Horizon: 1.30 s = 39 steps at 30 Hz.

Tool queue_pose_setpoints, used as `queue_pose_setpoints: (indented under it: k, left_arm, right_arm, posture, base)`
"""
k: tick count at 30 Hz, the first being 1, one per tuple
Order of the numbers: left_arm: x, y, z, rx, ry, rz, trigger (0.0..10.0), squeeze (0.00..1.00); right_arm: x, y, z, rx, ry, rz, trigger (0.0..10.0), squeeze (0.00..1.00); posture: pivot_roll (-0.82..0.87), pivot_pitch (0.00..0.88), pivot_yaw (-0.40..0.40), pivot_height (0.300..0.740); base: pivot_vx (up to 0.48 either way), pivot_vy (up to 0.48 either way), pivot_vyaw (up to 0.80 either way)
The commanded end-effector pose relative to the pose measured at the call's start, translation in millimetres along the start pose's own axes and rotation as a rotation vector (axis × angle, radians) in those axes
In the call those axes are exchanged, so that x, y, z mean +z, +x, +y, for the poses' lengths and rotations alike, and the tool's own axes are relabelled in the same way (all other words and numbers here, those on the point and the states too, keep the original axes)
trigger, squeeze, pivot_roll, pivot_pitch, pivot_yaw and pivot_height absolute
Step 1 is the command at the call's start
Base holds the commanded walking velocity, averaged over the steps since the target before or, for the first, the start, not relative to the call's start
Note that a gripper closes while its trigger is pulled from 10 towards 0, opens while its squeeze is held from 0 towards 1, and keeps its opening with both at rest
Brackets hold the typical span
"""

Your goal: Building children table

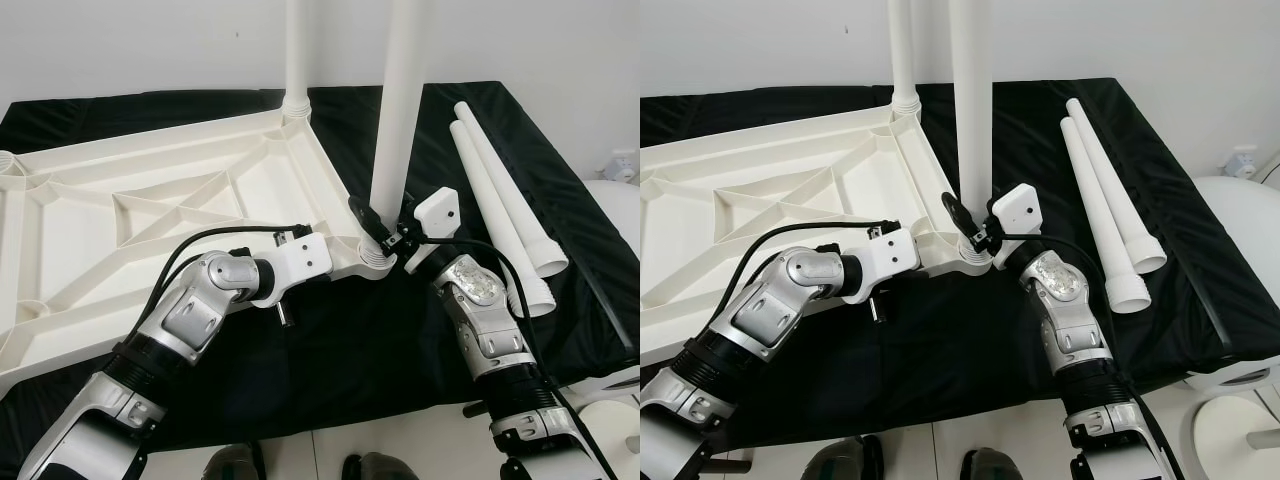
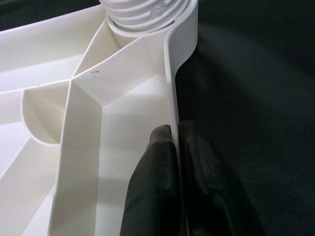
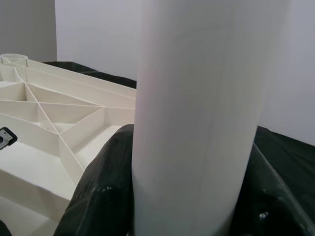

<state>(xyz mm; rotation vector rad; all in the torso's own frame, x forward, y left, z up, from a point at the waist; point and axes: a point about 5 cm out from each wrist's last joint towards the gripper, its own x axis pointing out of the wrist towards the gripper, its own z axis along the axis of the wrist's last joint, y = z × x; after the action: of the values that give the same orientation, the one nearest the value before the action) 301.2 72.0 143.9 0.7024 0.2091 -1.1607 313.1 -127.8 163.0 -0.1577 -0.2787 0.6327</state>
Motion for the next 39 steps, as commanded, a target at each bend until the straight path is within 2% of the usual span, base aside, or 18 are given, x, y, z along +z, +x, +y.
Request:
queue_pose_setpoints:
  k: [1,5,6,7,11,14,16,22,23,24,27,29,31,35,38,39]
  left_arm:
    - [7.7,-4.9,6.8,0.040,0.058,-0.017,10.0,0.00]
    - [7.5,-5.0,6.5,0.031,0.046,-0.022,10.0,0.00]
    - [7.7,-4.9,6.9,0.025,0.021,-0.030,10.0,0.98]
    - [9.1,-5.1,7.1,0.014,0.010,-0.042,10.0,1.00]
    - [12.6,-6.0,7.7,-0.008,-0.019,-0.072,10.0,1.00]
    - [16.6,-8.6,7.3,-0.032,-0.008,-0.096,10.0,1.00]
    - [20.1,-12.0,11.3,-0.027,-0.017,-0.113,10.0,1.00]
    - [45.7,-26.9,37.0,0.049,-0.071,-0.258,10.0,1.00]
    - [48.4,-28.4,40.2,0.061,-0.077,-0.274,10.0,0.22]
    - [56.8,-32.2,55.8,0.162,-0.118,-0.328,10.0,0.00]
    - [59.9,-32.8,65.7,0.235,-0.157,-0.347,10.0,0.00]
    - [61.9,-32.2,67.4,0.264,-0.162,-0.360,10.0,0.00]
    - [66.9,-29.8,67.9,0.282,-0.207,-0.392,10.0,0.00]
    - [72.1,-27.5,66.8,0.271,-0.244,-0.421,10.0,0.00]
    - [84.9,-24.6,66.6,0.203,-0.347,-0.489,10.0,0.00]
    - [84.9,-24.6,66.6,0.203,-0.347,-0.489,10.0,0.00]
  right_arm:
    - [-65.3,-42.6,-0.9,-0.102,0.169,0.316,10.0,0.00]
    - [-56.7,-41.1,-7.2,-0.145,0.236,0.244,10.0,0.00]
    - [-54.7,-40.3,-9.8,-0.157,0.253,0.231,10.0,0.00]
    - [-52.5,-39.0,-12.3,-0.164,0.253,0.222,10.0,0.00]
    - [-48.6,-35.8,-15.4,-0.167,0.241,0.208,10.0,0.00]
    - [-45.4,-33.0,-18.1,-0.170,0.240,0.197,10.0,0.00]
    - [-41.1,-28.9,-22.7,-0.177,0.251,0.179,10.0,0.00]
    - [-21.2,-14.2,-38.5,-0.174,0.291,0.101,10.0,0.00]
    - [-19.4,-12.7,-40.6,-0.174,0.296,0.096,10.0,0.00]
    - [-14.2,-4.4,-41.0,-0.148,0.280,0.082,10.0,0.00]
    - [-12.7,1.5,-39.5,-0.127,0.281,0.079,10.0,0.00]
    - [-12.2,3.5,-38.5,-0.117,0.279,0.075,10.0,0.00]
    - [-11.5,6.7,-37.3,-0.100,0.277,0.071,10.0,0.00]
    - [-9.7,8.8,-36.5,-0.077,0.267,0.063,10.0,0.00]
    - [-6.9,10.5,-32.4,-0.006,0.239,0.064,10.0,0.00]
    - [-6.9,10.5,-32.4,-0.006,0.239,0.064,10.0,0.00]
  posture:
    - [0.00,0.105,0.028,0.740]
    - [0.00,0.102,0.030,0.740]
    - [0.00,0.100,0.032,0.740]
    - [0.00,0.097,0.032,0.740]
    - [0.00,0.093,0.030,0.740]
    - [0.00,0.086,0.025,0.740]
    - [0.01,0.080,0.021,0.740]
    - [0.02,0.064,-0.006,0.740]
    - [0.02,0.064,-0.006,0.740]
    - [0.03,0.059,-0.014,0.740]
    - [0.03,0.061,-0.020,0.740]
    - [0.03,0.063,-0.026,0.740]
    - [0.04,0.064,-0.032,0.740]
    - [0.04,0.068,-0.037,0.740]
    - [0.05,0.072,-0.049,0.740]
    - [0.05,0.072,-0.049,0.740]
  base:
    - [0.000,0.000,0.00]
    - [0.000,0.000,0.00]
    - [0.000,0.000,0.00]
    - [0.000,0.000,0.00]
    - [0.000,0.000,0.00]
    - [0.000,0.000,0.00]
    - [0.000,0.000,0.00]
    - [0.000,0.000,0.00]
    - [0.000,0.000,0.00]
    - [0.000,0.000,0.00]
    - [0.000,0.000,0.00]
    - [0.000,0.000,0.00]
    - [0.000,0.000,0.00]
    - [0.000,0.000,0.00]
    - [0.000,0.000,0.00]
    - [0.000,0.000,0.00]
